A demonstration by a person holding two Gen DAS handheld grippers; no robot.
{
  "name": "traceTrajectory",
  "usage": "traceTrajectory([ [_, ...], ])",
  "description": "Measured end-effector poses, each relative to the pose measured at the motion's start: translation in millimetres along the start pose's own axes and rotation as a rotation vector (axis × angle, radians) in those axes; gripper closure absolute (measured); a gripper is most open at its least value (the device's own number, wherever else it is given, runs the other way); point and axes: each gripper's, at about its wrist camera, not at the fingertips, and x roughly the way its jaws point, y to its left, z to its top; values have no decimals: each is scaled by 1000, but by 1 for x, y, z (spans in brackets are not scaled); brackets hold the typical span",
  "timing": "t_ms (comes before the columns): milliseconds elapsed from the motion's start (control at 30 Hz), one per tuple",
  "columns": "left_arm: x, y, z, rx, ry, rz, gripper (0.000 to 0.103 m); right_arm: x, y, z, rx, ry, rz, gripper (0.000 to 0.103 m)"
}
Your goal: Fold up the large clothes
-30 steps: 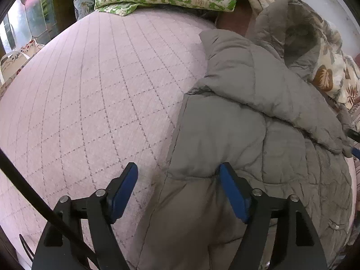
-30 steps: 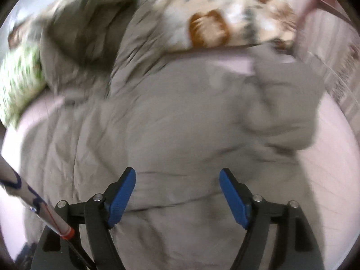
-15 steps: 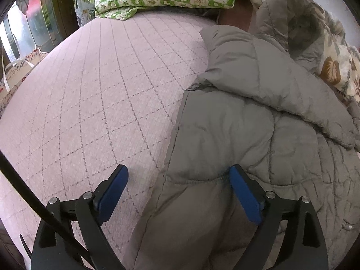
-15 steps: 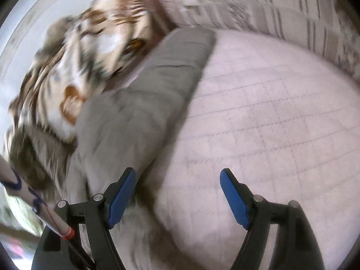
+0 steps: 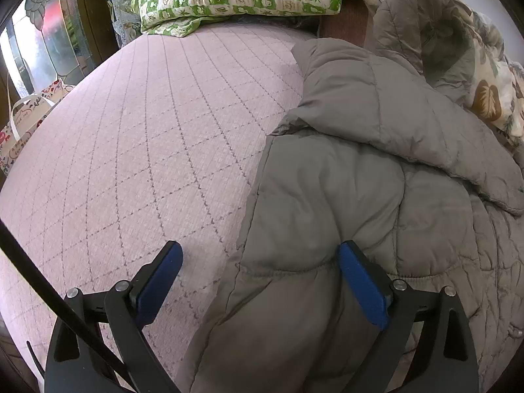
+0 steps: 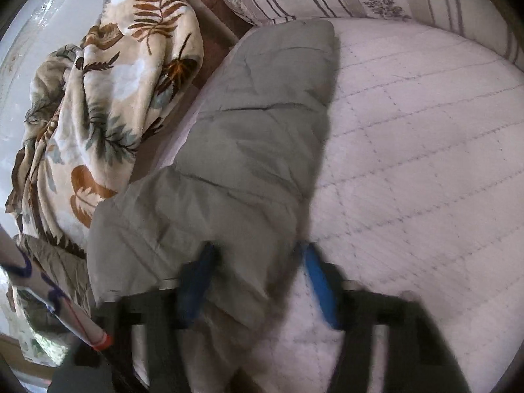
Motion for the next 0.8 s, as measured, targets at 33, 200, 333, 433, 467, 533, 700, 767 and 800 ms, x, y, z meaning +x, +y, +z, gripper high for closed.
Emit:
traceTrajectory([
  [33, 0, 0, 0, 0, 0, 0, 7, -4, 4, 0, -14, -11, -9, 88],
  [200, -2, -1, 1, 5, -2, 2, 7, -50, 50, -7, -171, -76, 3, 93],
  [333, -13, -2, 2, 18, -25, -2, 7, -94, 102, -31, -305, -101, 90, 94],
  [433, -30, 5, 4, -14, -77, -47, 7, -117, 151, -69, -451, -83, 163, 94],
  [467, -36, 8, 5, -25, -93, -61, 7, -120, 169, -88, -514, -62, 190, 94],
  [533, -45, 14, 6, -44, -119, -72, 7, -120, 195, -122, -612, -16, 223, 95],
  [700, -48, 33, 11, -106, -114, -75, 7, -74, 234, -228, -857, 143, 176, 95],
  [767, -46, 37, 12, -123, -105, -81, 7, -44, 230, -255, -877, 198, 125, 95],
  [800, -45, 38, 12, -125, -101, -80, 7, -32, 226, -262, -870, 221, 105, 95],
])
